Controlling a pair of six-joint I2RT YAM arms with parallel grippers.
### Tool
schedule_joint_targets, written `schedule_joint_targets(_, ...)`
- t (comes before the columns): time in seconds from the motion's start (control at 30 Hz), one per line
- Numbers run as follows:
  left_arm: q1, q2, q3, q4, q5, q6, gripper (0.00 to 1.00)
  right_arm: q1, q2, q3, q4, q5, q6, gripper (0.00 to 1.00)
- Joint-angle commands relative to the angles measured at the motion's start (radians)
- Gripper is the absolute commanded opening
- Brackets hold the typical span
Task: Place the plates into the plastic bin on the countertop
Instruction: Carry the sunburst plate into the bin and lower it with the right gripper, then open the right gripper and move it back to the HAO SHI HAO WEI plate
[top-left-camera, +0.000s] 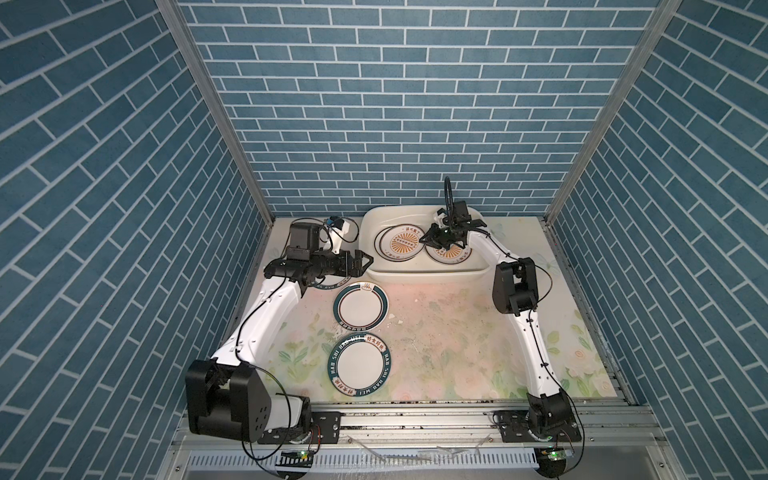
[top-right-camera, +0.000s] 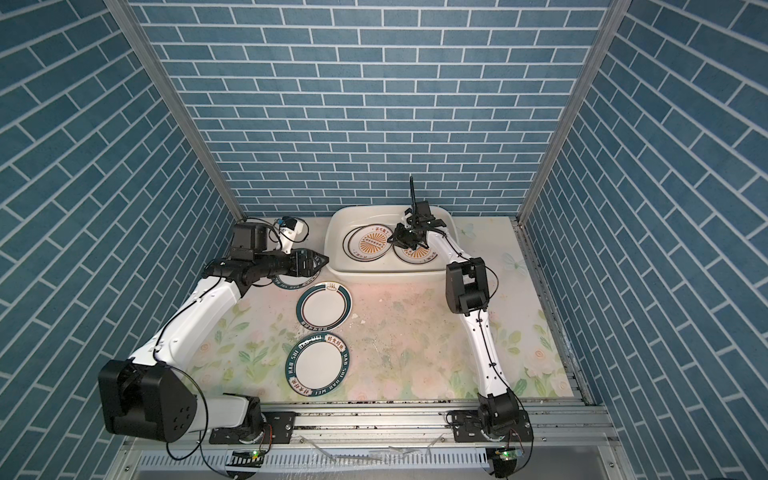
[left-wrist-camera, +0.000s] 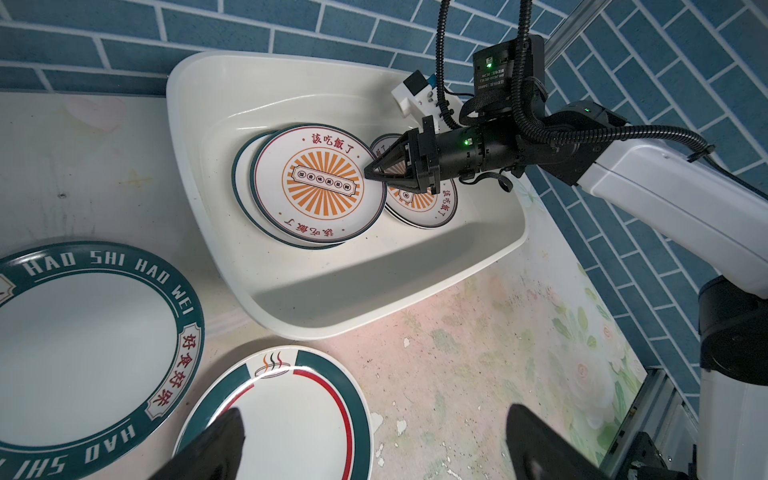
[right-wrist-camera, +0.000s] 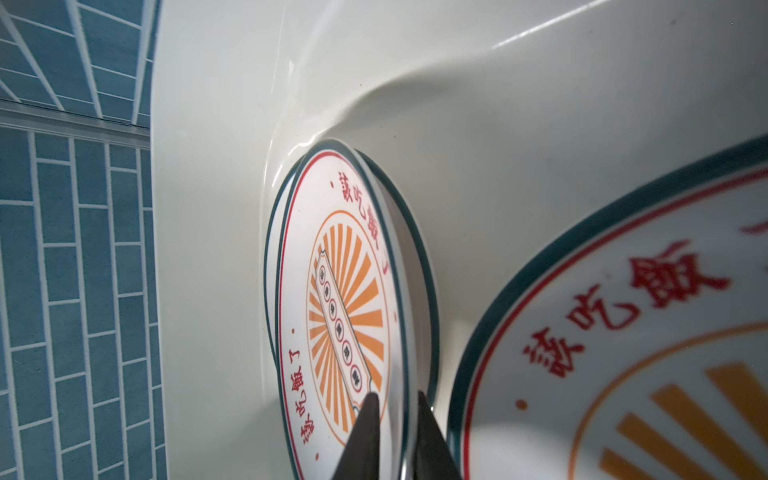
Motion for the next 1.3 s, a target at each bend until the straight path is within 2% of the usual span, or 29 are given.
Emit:
schedule_joint_targets(0.0,0.008,-0.005,0.013,0.017,0.008,-0.005,1.0,0.009,0.016,0.034,-0.028,0.013,-0.019,0.2)
schedule_joint_targets(0.27,0.009,-0.017,0.008,0.018,0.005,-0.005,1.0,0.011,-0.01,0.05,-0.128,0.083,-0.082,0.25)
schedule_joint_targets(1.1,0.014,0.004,0.01,0.019,0.007,0.0,0.99,0.013,0.038,0.164,-0.22,0.068,-0.111,0.26)
schedule_joint_targets(1.2,0.019,-0.002,0.003,0.016,-0.028,-0.008,1.0,0.013,0.026,0.152,-0.229,0.083,-0.117,0.26)
schedule_joint_targets(1.27,0.025,-0.009,-0.008,0.006,-0.094,-0.018,1.0,0.013,-0.008,0.127,-0.222,0.101,-0.118,0.26)
